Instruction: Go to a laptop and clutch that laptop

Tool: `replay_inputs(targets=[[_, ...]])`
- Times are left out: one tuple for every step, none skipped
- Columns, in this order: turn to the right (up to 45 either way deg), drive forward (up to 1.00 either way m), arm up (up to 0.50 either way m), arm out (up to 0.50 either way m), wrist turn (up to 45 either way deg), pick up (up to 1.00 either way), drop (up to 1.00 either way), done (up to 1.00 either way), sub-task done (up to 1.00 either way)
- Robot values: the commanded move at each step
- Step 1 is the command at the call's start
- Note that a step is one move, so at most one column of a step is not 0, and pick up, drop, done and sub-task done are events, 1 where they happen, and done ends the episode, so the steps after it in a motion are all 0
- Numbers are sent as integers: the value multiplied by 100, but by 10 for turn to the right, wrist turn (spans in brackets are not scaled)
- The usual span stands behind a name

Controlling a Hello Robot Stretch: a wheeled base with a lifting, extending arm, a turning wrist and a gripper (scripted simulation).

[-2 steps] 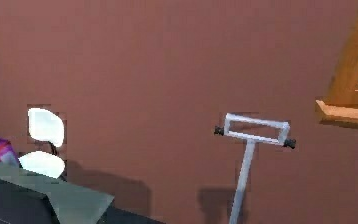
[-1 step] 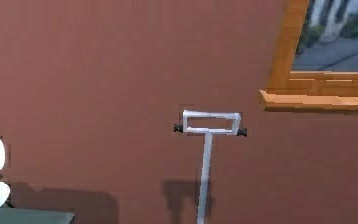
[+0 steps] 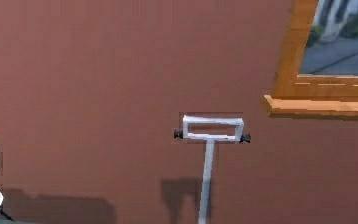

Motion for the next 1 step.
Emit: replay_inputs(targets=[[-450,0,0,0,0,0,0,0,0]])
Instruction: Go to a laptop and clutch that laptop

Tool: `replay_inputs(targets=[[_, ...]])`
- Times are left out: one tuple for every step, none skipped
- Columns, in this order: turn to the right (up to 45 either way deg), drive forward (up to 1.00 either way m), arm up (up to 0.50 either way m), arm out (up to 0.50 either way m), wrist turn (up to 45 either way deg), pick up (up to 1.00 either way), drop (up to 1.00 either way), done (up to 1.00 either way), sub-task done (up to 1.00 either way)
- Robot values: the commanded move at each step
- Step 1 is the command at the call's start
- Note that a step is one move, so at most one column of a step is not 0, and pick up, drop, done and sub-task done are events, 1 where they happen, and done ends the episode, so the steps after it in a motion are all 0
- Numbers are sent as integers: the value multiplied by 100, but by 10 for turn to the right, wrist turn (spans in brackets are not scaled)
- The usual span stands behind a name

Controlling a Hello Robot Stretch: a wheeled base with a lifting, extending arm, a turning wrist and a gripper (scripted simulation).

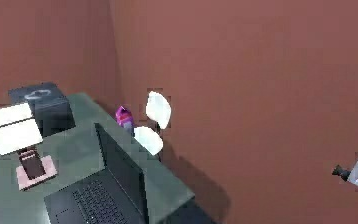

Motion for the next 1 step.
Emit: replay_inputs(targets=[[-450,0,0,0,0,0,0,0,0]])
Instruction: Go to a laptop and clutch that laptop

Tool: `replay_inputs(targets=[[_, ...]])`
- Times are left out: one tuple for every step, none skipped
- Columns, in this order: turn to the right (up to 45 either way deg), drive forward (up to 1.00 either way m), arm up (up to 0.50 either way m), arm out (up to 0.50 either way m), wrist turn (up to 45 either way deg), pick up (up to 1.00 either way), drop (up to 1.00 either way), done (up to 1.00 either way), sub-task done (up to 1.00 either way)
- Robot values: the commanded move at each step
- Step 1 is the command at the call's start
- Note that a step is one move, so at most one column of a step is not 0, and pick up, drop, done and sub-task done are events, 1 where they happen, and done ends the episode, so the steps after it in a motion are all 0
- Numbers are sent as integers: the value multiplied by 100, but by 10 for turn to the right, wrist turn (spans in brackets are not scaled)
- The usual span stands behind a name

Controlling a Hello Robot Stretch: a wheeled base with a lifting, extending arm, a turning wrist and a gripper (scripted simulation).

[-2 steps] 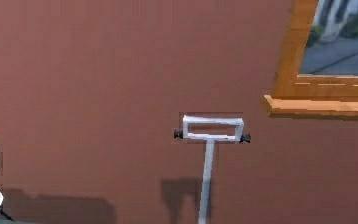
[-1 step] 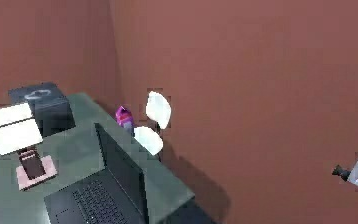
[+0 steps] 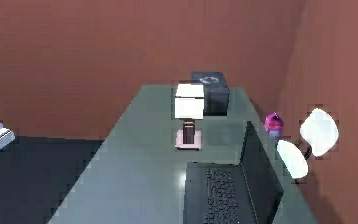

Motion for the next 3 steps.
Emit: replay_inputs(targets=[[-450,0,0,0,0,0,0,0,0],[-270,0,0,0,0,0,0,0,0],[0,0,50,0,0,0,0,0,0]])
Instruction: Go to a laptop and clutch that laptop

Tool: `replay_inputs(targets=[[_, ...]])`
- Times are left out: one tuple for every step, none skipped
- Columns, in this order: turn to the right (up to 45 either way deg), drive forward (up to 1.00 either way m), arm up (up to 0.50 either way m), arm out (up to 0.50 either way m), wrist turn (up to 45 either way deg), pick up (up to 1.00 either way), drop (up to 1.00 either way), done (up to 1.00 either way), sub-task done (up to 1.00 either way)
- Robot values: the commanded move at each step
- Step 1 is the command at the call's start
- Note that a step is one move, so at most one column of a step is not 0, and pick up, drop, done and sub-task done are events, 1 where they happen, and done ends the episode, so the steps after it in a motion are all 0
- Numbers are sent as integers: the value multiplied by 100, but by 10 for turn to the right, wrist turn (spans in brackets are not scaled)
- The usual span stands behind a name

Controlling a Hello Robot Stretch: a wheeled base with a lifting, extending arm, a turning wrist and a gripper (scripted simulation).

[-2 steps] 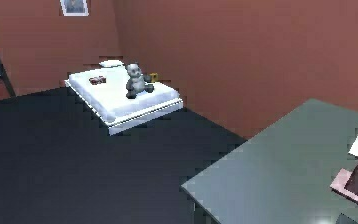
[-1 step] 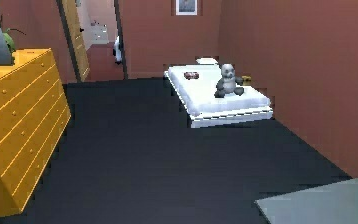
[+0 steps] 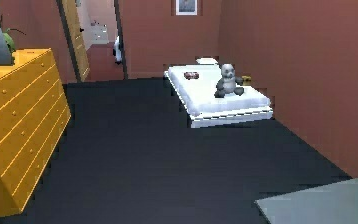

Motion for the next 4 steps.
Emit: replay_inputs(targets=[[0,0,34,0,0,0,0,0,0],[0,0,0,14,0,0,0,0,0],[0,0,0,0,450,0,0,0,0],[0,0,0,0,450,0,0,0,0]])
